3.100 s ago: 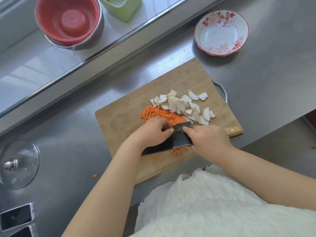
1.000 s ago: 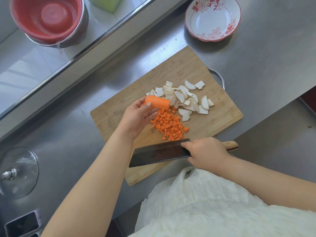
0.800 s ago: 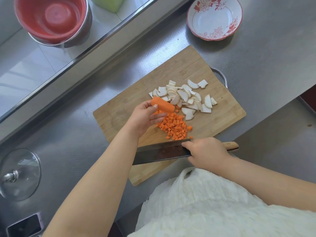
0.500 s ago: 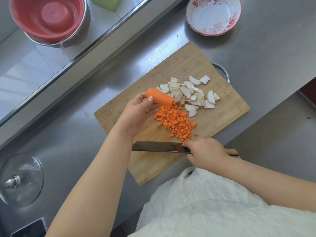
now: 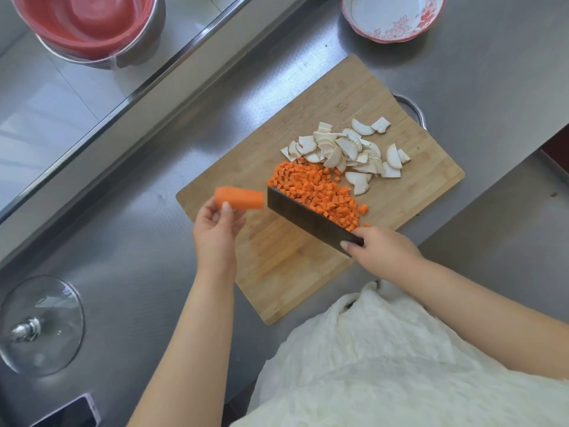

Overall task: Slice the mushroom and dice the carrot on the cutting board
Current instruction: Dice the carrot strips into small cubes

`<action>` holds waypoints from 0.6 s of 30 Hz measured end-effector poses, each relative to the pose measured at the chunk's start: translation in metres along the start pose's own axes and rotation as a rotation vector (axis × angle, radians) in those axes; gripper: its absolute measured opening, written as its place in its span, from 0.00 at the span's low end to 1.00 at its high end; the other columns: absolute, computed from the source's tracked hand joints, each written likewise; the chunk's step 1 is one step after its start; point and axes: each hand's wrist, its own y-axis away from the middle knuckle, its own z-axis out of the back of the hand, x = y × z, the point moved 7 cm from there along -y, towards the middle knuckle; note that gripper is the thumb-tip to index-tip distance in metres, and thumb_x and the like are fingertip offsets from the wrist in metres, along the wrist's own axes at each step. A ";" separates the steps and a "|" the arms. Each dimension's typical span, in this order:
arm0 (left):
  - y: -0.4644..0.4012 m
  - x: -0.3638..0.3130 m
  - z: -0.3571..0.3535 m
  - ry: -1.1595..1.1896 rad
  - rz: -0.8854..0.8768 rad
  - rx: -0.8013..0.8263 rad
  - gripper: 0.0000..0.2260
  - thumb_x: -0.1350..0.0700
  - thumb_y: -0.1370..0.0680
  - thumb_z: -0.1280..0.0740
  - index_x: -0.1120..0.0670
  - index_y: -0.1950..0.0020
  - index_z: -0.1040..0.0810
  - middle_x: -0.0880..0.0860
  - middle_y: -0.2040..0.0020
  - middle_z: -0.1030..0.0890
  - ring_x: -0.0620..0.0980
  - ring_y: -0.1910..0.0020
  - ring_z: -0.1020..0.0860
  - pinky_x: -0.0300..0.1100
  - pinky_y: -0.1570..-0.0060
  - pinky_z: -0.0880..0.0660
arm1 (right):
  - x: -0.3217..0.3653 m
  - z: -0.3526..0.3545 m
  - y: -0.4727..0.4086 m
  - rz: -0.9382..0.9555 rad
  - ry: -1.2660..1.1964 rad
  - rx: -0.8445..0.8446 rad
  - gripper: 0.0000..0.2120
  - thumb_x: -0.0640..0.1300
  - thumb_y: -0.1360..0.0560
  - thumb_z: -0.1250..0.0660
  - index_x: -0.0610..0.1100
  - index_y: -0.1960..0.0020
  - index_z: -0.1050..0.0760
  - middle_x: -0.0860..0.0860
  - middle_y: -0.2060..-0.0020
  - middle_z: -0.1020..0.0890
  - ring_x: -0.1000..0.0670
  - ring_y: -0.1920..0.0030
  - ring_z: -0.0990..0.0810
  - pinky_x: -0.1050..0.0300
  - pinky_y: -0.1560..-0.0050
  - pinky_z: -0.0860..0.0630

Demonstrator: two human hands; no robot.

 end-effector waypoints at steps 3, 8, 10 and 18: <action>0.009 0.041 -0.009 -0.141 0.083 0.070 0.09 0.63 0.18 0.39 0.58 0.38 0.27 0.51 0.54 0.20 0.40 0.61 0.18 0.33 0.59 0.22 | -0.002 0.005 -0.004 -0.057 -0.054 -0.037 0.11 0.56 0.21 0.42 0.52 0.50 0.25 0.55 0.67 0.25 0.46 0.58 0.23 0.56 0.64 0.33; 0.008 0.084 -0.042 -0.355 0.099 0.192 0.14 0.62 0.20 0.36 0.58 0.35 0.29 0.51 0.51 0.22 0.46 0.58 0.19 0.39 0.54 0.21 | 0.010 0.005 -0.004 -0.039 -0.012 -0.086 0.15 0.57 0.20 0.44 0.50 0.44 0.25 0.52 0.64 0.23 0.47 0.61 0.24 0.56 0.66 0.33; 0.009 0.083 -0.039 -0.622 -0.085 0.155 0.16 0.58 0.22 0.32 0.53 0.35 0.29 0.48 0.44 0.26 0.48 0.50 0.22 0.43 0.48 0.24 | 0.013 0.001 -0.001 -0.030 0.031 -0.094 0.15 0.56 0.20 0.45 0.50 0.45 0.24 0.53 0.67 0.25 0.48 0.63 0.25 0.57 0.70 0.35; 0.026 0.072 -0.063 -1.136 -1.033 0.410 0.09 0.53 0.23 0.35 0.57 0.56 0.20 0.53 0.56 0.21 0.51 0.56 0.31 0.45 0.67 0.27 | 0.026 -0.014 0.009 -0.013 0.125 -0.085 0.14 0.52 0.18 0.47 0.45 0.47 0.26 0.50 0.67 0.27 0.46 0.65 0.27 0.57 0.71 0.37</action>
